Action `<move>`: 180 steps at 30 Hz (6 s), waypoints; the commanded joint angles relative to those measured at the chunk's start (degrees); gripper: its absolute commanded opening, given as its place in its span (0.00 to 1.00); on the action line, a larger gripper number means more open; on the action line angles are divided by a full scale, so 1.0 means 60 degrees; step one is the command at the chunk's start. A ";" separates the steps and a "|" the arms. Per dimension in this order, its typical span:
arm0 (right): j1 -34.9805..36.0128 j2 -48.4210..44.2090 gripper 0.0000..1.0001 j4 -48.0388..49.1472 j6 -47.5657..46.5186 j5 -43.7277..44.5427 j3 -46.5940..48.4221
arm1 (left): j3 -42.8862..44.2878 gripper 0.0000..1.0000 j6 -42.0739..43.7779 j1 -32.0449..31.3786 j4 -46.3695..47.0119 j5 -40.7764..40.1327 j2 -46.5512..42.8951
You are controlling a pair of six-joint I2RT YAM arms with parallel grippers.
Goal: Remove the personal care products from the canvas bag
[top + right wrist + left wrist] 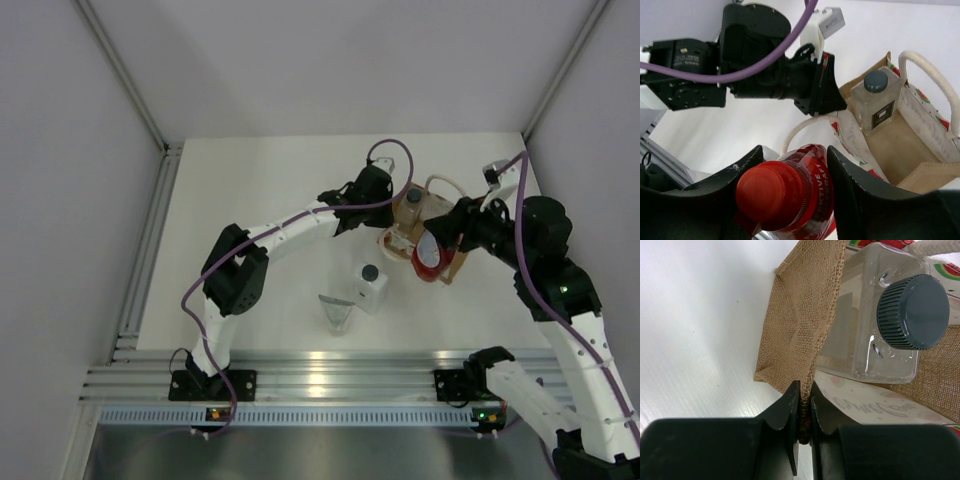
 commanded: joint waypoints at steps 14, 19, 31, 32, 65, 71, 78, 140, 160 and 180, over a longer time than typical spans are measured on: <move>0.0081 -0.1288 0.00 0.2613 -0.0038 -0.0303 -0.3177 | -0.0020 0.00 -0.0147 0.0037 0.0114 -0.0143 -0.0578; 0.0431 -0.1478 0.00 0.3786 0.0197 -0.0084 -0.4262 | -0.0020 0.00 -0.0133 0.0037 0.0129 -0.0158 -0.0578; 0.5235 -0.0586 0.00 0.5559 -0.0287 0.5438 -0.5449 | 0.0024 0.00 -0.0133 0.0037 0.0114 -0.0099 -0.0519; 0.5267 -0.0513 0.00 0.5546 -0.0200 0.5642 -0.5493 | 0.0024 0.00 -0.0118 0.0037 0.0114 -0.0085 -0.0534; 0.4625 0.0305 0.82 0.1524 0.0984 0.8617 -0.1442 | -0.0093 0.00 -0.0147 0.0037 0.0114 -0.0114 -0.0666; 0.2178 0.2210 0.80 0.1048 0.1910 0.6848 -0.0324 | -0.0137 0.00 -0.0235 0.0023 0.0129 -0.0114 -0.0695; 0.1577 0.4172 0.79 0.1546 0.1984 0.6230 0.0540 | -0.0167 0.00 -0.0396 0.0037 0.0129 -0.0216 -0.0695; 0.0916 0.6668 0.00 0.2821 0.1662 0.6596 0.1113 | -0.0196 0.00 -0.0587 0.0037 0.0129 -0.0275 -0.0753; 0.0872 0.6518 0.00 0.3025 0.0373 0.5835 0.0864 | -0.0225 0.00 -0.0675 0.0037 0.0114 -0.0334 -0.0812; 0.0668 0.8218 0.39 0.4183 0.0094 0.5366 -0.0352 | -0.0108 0.00 -0.0601 0.0037 0.0129 -0.0246 -0.0812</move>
